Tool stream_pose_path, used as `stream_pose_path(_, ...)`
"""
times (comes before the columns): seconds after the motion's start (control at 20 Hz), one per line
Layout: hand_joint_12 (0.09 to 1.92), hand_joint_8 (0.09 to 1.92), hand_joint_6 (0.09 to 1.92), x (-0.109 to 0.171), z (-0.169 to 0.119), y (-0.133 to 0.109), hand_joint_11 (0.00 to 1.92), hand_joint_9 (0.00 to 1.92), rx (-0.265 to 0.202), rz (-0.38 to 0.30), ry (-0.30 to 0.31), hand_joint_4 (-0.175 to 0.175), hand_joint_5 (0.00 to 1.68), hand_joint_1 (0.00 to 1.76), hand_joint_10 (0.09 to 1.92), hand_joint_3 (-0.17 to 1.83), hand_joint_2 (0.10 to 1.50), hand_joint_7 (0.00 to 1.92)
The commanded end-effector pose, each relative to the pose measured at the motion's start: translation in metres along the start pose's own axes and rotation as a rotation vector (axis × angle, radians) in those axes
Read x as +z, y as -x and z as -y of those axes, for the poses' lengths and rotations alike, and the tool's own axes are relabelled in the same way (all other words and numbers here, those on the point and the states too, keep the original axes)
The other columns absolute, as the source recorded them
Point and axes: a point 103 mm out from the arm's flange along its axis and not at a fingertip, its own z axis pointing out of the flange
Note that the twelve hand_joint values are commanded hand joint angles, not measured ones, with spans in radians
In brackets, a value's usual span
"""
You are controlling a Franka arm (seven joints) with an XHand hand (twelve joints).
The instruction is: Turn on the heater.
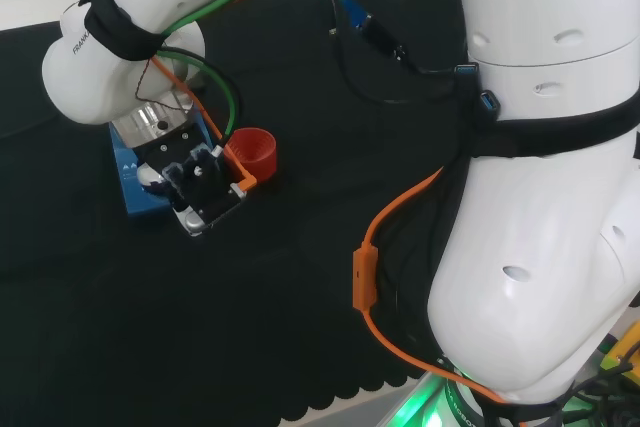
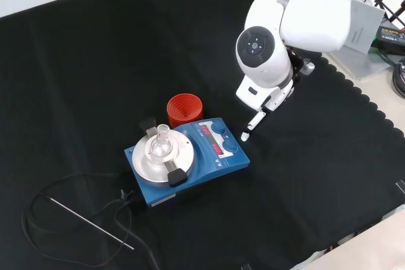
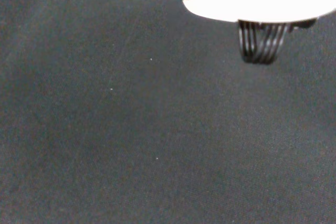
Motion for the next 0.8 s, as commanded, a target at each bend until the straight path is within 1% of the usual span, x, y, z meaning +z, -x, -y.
stream_pose_path(0.05,1.50,1.45,0.52,0.001,-0.008,0.011,1.59,1.82,0.005,-0.012,-0.010,-0.048,0.03,1.64,1.43,1.30,0.49,1.81)
stream_pose_path(0.1,1.50,1.45,0.52,0.003,-0.010,0.016,1.59,1.82,0.003,-0.014,-0.009,-0.048,0.03,1.64,1.43,1.30,0.49,1.81)
stream_pose_path(0.2,1.50,1.45,0.52,0.002,-0.010,0.013,1.59,1.82,0.013,0.003,-0.004,-0.048,0.03,1.64,1.43,1.30,0.49,1.81)
stream_pose_path(0.4,1.50,1.45,0.52,0.007,-0.012,0.021,1.59,1.82,0.008,-0.010,-0.013,-0.049,0.03,1.64,1.43,1.30,0.49,1.81)
stream_pose_path(0.5,1.50,1.45,0.52,0.010,-0.013,0.026,1.59,1.82,0.006,-0.020,-0.007,-0.049,0.03,1.64,1.43,1.30,0.49,1.81)
stream_pose_path(0.6,1.50,1.45,0.53,0.008,-0.014,0.022,1.59,1.82,0.013,-0.007,-0.005,-0.049,0.03,1.64,1.43,1.30,0.49,1.81)
stream_pose_path(0.75,1.50,1.45,0.53,0.009,-0.015,0.025,1.59,1.82,0.012,-0.012,-0.003,-0.049,0.03,1.64,1.43,1.30,0.49,1.81)
stream_pose_path(0.8,1.50,1.45,0.53,0.007,-0.015,0.023,1.58,1.82,0.016,-0.003,-0.007,-0.049,0.03,1.64,1.43,1.30,0.49,1.81)
